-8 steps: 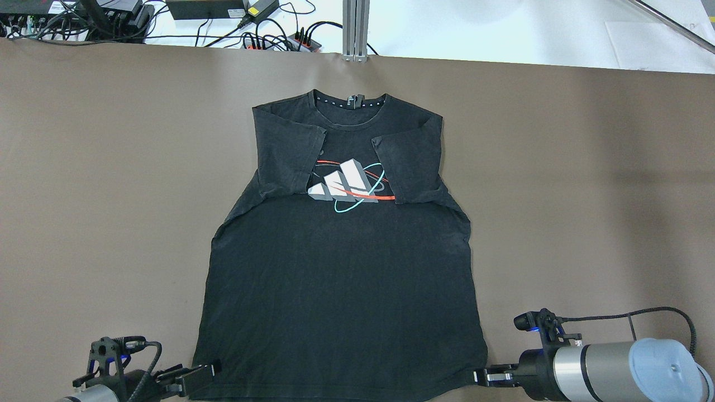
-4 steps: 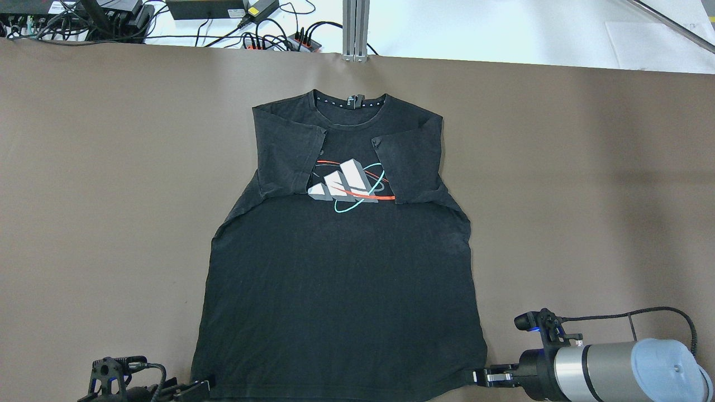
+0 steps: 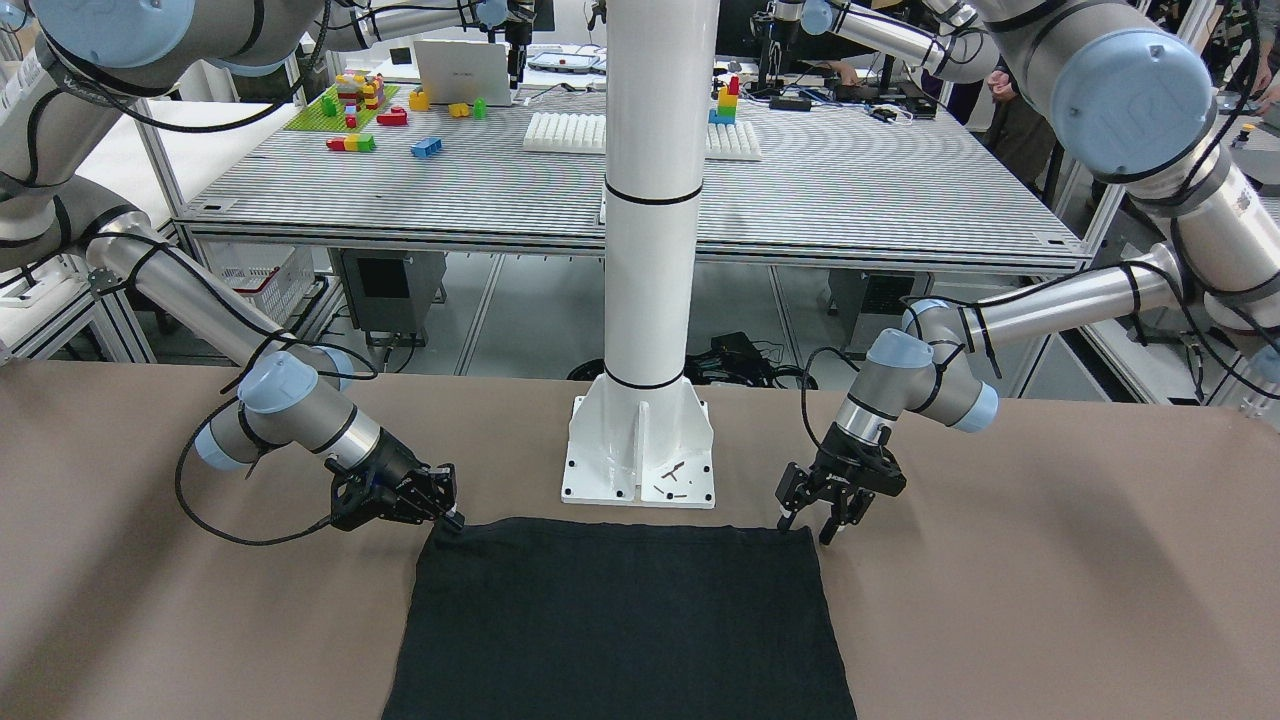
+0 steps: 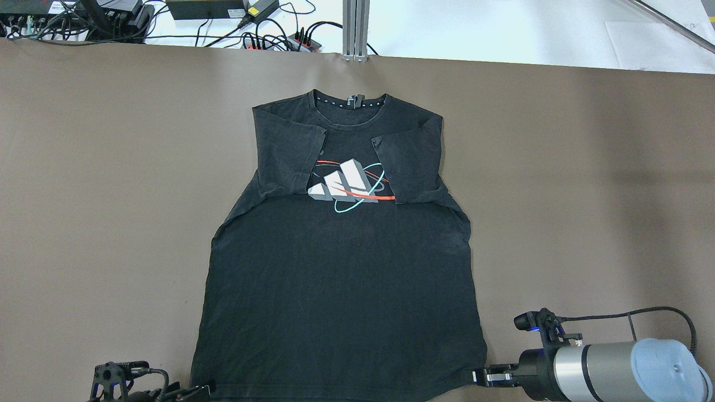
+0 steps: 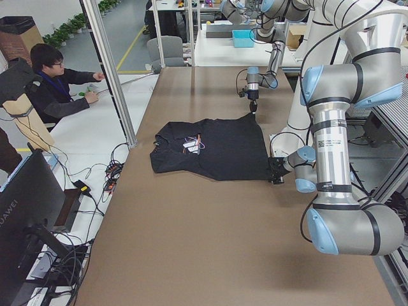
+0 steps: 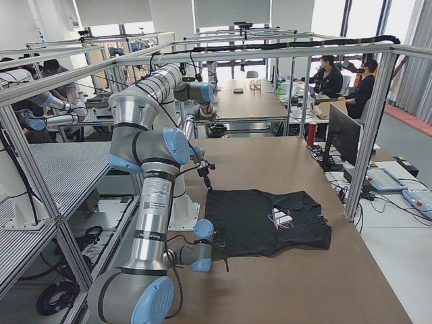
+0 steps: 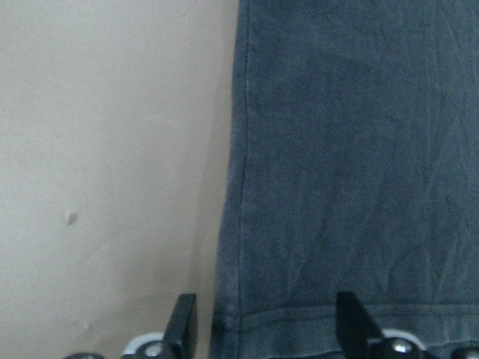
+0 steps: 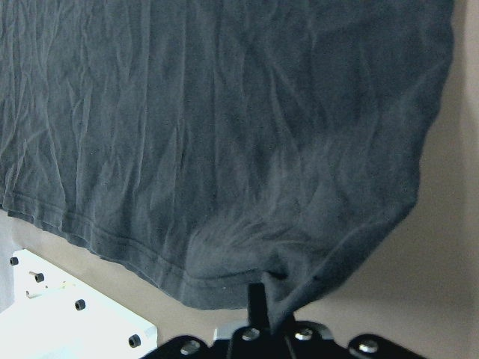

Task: Fold clothes
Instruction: 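Grasp the hem corners nearest the robot with both grippers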

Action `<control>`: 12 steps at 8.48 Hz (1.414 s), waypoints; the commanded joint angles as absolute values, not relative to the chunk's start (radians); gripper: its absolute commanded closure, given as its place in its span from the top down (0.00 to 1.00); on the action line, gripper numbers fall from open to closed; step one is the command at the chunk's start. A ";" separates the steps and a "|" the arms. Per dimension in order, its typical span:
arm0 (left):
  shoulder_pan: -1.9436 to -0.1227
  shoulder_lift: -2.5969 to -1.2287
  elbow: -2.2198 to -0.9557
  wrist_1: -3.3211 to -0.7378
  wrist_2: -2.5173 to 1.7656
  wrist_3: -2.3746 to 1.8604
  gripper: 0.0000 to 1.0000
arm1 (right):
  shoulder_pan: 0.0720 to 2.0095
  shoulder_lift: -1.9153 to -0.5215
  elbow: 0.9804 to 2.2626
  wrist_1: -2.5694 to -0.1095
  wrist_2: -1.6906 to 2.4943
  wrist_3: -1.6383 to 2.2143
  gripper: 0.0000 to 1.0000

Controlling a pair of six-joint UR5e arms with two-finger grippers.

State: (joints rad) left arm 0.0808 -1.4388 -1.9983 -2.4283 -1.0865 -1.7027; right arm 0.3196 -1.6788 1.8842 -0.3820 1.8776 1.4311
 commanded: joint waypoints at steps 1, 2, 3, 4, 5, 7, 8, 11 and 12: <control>0.083 -1.439 -1.997 -2.427 -1.086 -1.703 0.19 | 0.319 -1.678 1.887 -0.382 1.878 1.431 0.00; 0.084 -1.445 -2.002 -2.427 -1.082 -1.701 0.14 | 0.319 -1.678 1.893 -0.382 1.878 1.431 0.00; 0.084 -1.465 -1.996 -2.424 -1.078 -1.701 0.06 | 0.319 -1.678 1.899 -0.382 1.878 1.431 0.00; 0.097 -1.483 -1.990 -2.424 -1.072 -1.703 0.01 | 0.319 -1.678 1.898 -0.382 1.878 1.431 0.00; 0.095 -1.492 -1.991 -2.422 -1.072 -1.703 0.00 | 0.321 -1.678 1.899 -0.382 1.878 1.431 0.00; 0.087 -1.480 -2.075 -2.422 -1.089 -1.700 0.00 | 0.325 -1.684 1.933 -0.382 1.882 1.433 0.00; 0.081 -1.453 -2.156 -2.424 -1.127 -1.697 0.00 | 0.342 -1.689 1.975 -0.382 1.922 1.433 0.00; -0.165 -1.436 -2.235 -2.489 -1.465 -1.680 0.00 | 0.547 -1.703 2.026 -0.377 2.182 1.466 0.00; -0.211 -1.460 -2.241 -2.522 -1.526 -1.627 0.00 | 0.583 -1.706 2.052 -0.327 2.253 1.532 0.00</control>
State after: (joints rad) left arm -0.0883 -1.4305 -2.2202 -2.4635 -1.3596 -1.6818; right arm 0.4853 -1.6955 2.0036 -0.3775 2.1040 1.4506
